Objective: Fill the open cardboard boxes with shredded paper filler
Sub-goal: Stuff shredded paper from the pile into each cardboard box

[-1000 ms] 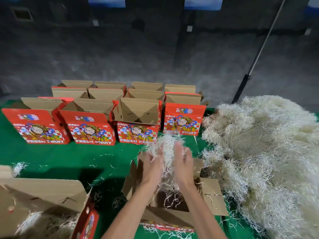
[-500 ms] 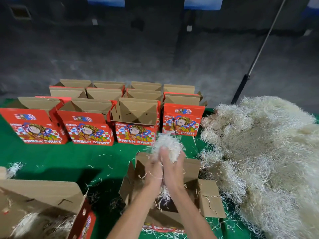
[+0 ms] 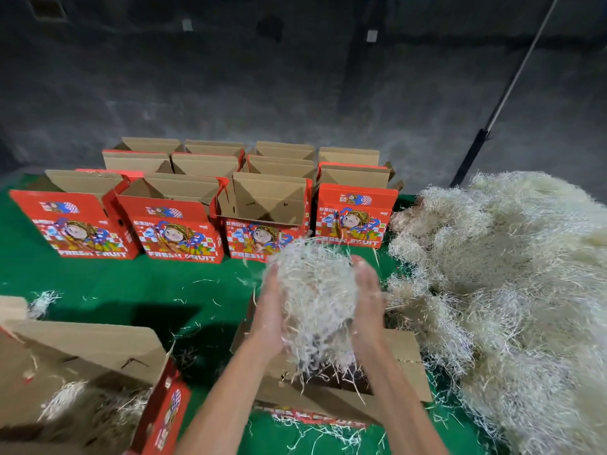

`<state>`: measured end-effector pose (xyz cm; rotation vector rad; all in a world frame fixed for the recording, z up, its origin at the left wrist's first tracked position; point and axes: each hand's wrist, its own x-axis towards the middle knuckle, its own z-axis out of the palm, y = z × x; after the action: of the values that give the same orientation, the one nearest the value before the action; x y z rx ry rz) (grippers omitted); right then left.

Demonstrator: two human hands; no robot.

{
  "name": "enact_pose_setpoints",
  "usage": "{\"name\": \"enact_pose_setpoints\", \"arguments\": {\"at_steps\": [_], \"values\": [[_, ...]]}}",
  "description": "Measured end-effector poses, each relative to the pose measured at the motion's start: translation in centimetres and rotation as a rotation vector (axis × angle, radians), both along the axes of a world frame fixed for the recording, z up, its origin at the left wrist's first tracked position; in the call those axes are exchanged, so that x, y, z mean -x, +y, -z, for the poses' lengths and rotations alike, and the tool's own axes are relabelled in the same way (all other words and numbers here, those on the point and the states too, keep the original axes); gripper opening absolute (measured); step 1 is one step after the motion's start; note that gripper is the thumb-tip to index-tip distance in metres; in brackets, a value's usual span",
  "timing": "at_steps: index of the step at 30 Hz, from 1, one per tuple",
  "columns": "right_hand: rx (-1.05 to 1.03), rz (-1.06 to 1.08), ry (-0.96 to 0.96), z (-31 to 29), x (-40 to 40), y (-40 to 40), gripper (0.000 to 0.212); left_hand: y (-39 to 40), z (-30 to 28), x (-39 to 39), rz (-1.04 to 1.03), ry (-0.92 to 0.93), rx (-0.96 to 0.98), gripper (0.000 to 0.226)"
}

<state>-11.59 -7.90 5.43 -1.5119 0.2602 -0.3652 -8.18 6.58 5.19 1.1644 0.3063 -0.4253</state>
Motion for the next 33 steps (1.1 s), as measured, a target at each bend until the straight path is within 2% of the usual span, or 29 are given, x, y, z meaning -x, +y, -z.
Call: {"name": "enact_pose_setpoints", "arguments": {"at_steps": [2, 3, 5, 6, 9, 10, 12, 13, 14, 15, 16, 17, 18, 19, 20, 21, 23, 27, 28, 30, 32, 33], "values": [[0.089, -0.107, 0.022, 1.4, 0.6, 2.9, 0.067, -2.0, 0.9, 1.4, 0.083, -0.025, -0.044, 0.028], [0.112, -0.083, 0.008, 2.1, 0.6, 3.0, 0.058, -2.2, 1.7, 1.4, 0.076, -0.118, -0.122, 0.010], [0.115, 0.103, 0.011, 2.2, 0.4, 1.1, 0.017, -1.7, 2.1, 0.7, -0.016, -0.253, -0.213, 0.011], [0.092, 0.164, 0.030, 2.1, 0.2, -0.2, 0.016, -0.8, 1.9, 0.2, -0.070, -0.295, -0.241, 0.012], [0.072, 0.203, -0.023, 1.4, 0.0, -2.4, 0.031, 0.9, 1.1, -0.7, -0.109, -0.528, -0.463, 0.057], [0.080, 0.221, -0.066, 1.3, 0.0, -2.5, 0.032, 1.0, 0.9, -1.0, -0.152, -0.524, -0.469, 0.061], [0.035, 0.289, -0.112, 1.0, -0.2, -2.6, 0.038, 1.0, 0.3, -1.4, -0.293, -0.391, -0.436, 0.058], [0.040, 0.312, -0.125, 1.0, -0.1, -2.6, 0.033, 1.1, 0.3, -1.5, -0.350, -0.307, -0.400, 0.056], [0.011, 0.282, -0.134, 1.0, 0.2, -2.4, 0.016, 0.9, 0.1, -1.4, -0.377, -0.231, -0.330, 0.053], [-0.018, 0.244, -0.122, 1.1, 0.3, -1.9, 0.022, 0.4, 0.0, -0.9, -0.331, -0.178, -0.247, 0.055], [-0.041, 0.200, -0.096, 1.7, 0.4, -1.1, 0.051, -0.5, 0.3, 0.0, -0.244, -0.157, -0.200, 0.068], [-0.034, 0.142, -0.063, 2.3, 0.9, 0.4, 0.064, -1.9, 0.5, 1.3, -0.133, -0.169, -0.228, 0.083], [0.029, 0.102, -0.037, 2.8, 1.1, 1.8, 0.055, -3.4, 0.8, 2.9, -0.025, -0.218, -0.303, 0.085], [0.055, 0.060, -0.035, 3.2, 1.2, 2.9, 0.036, -4.4, 0.7, 4.0, 0.019, -0.264, -0.378, 0.077], [0.061, 0.094, -0.049, 3.3, 1.2, 3.2, 0.028, -4.8, 0.8, 4.0, 0.000, -0.302, -0.403, 0.063], [0.073, 0.139, -0.046, 3.2, 1.0, 2.6, 0.036, -4.4, 0.7, 3.5, -0.050, -0.338, -0.420, 0.059], [0.103, 0.202, -0.066, 2.8, 0.5, 0.2, 0.050, -2.3, 0.8, 1.6, -0.138, -0.320, -0.455, 0.059], [0.108, 0.253, -0.109, 1.1, 0.0, -2.1, 0.051, -0.3, 0.6, -0.6, -0.215, -0.214, -0.447, 0.064], [0.089, 0.300, -0.101, 0.8, -0.2, -2.0, 0.049, -0.3, 0.4, -0.9, -0.249, -0.156, -0.389, 0.067], [-0.049, 0.395, -0.035, 0.6, 0.0, -2.1, 0.041, -0.1, 0.4, -1.3, -0.253, -0.019, -0.090, 0.075], [-0.274, 0.354, 0.000, 1.4, 0.4, -1.7, 0.027, 0.0, 1.2, -1.1, -0.157, 0.097, 0.263, 0.072], [-0.320, 0.308, 0.004, 2.1, 0.8, -0.8, 0.016, -0.5, 1.6, -0.6, -0.112, 0.115, 0.327, 0.068]]}}
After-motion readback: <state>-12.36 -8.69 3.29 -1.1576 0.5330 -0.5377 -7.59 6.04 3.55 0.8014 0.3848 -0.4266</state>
